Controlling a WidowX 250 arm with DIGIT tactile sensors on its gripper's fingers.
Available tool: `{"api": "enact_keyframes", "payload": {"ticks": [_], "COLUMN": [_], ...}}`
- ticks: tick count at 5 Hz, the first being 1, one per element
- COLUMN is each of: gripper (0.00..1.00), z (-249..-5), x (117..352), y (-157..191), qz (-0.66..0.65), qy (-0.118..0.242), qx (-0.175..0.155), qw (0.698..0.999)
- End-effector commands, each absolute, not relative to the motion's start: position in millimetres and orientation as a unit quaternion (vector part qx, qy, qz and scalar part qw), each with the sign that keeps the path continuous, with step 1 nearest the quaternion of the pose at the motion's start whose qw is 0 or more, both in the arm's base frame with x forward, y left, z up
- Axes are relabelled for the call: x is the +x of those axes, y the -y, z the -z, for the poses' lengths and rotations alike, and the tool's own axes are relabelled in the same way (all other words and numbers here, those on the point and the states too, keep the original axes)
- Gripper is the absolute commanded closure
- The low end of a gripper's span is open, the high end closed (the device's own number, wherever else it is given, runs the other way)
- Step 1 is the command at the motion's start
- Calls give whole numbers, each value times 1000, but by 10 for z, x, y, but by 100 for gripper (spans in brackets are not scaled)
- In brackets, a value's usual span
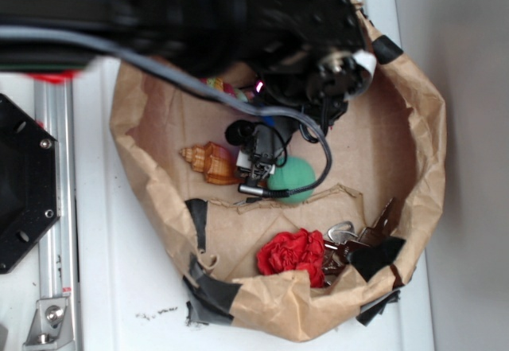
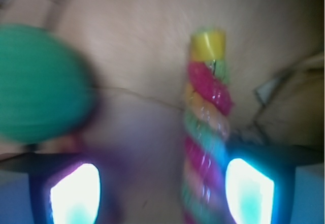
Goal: Grab the multicolored rope.
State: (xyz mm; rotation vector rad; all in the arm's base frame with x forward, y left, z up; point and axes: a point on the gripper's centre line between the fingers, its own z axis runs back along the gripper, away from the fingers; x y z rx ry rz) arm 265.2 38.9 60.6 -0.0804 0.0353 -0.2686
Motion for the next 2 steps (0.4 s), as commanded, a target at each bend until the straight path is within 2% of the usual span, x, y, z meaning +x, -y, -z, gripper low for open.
{"api": "enact_keyframes", "payload": {"ticks": [1,2], "gripper": [0,0], "z": [-747,-606], "x": [2706,2747], "y": [-561,-581], "qz": [89,62], "qy": [23,13], "qx": [-10,7], "qw": [996,998]}}
